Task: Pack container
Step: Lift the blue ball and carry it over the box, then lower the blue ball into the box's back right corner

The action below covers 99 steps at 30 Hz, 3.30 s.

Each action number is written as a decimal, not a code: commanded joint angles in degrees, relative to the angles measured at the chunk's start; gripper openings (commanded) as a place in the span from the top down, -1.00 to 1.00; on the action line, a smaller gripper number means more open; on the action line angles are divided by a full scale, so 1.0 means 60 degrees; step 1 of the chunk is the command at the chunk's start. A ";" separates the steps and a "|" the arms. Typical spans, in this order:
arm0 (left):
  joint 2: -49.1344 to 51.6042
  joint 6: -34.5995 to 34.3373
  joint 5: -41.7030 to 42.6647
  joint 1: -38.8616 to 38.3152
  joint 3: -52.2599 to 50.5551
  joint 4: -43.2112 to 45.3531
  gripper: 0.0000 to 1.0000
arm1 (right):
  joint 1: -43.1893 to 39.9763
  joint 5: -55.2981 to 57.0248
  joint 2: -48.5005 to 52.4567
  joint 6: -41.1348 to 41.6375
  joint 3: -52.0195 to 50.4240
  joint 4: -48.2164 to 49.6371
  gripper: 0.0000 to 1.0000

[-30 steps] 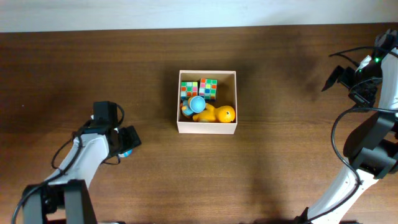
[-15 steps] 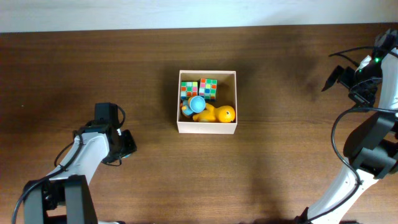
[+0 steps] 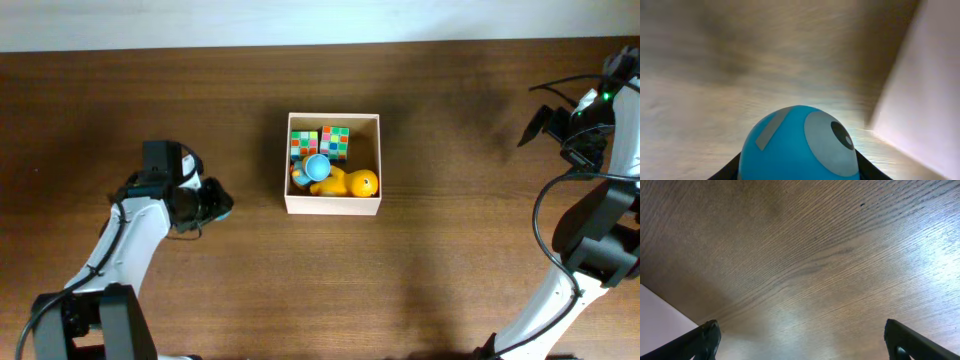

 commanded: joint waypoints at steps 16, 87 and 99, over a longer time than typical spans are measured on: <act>0.0029 -0.0714 0.6291 -0.0885 0.1963 0.4863 0.22 | 0.0029 -0.0124 0.0051 0.0047 0.0015 -0.0004 -0.97; 0.3078 0.2896 -0.0703 -0.5759 0.4710 0.3464 0.37 | 0.0029 -0.0124 0.0051 0.0047 0.0015 0.0000 -0.97; 0.3078 0.2903 -0.0707 -0.6007 0.4845 0.3716 -0.34 | 0.0029 -0.0124 0.0051 0.0047 0.0015 0.0000 -0.97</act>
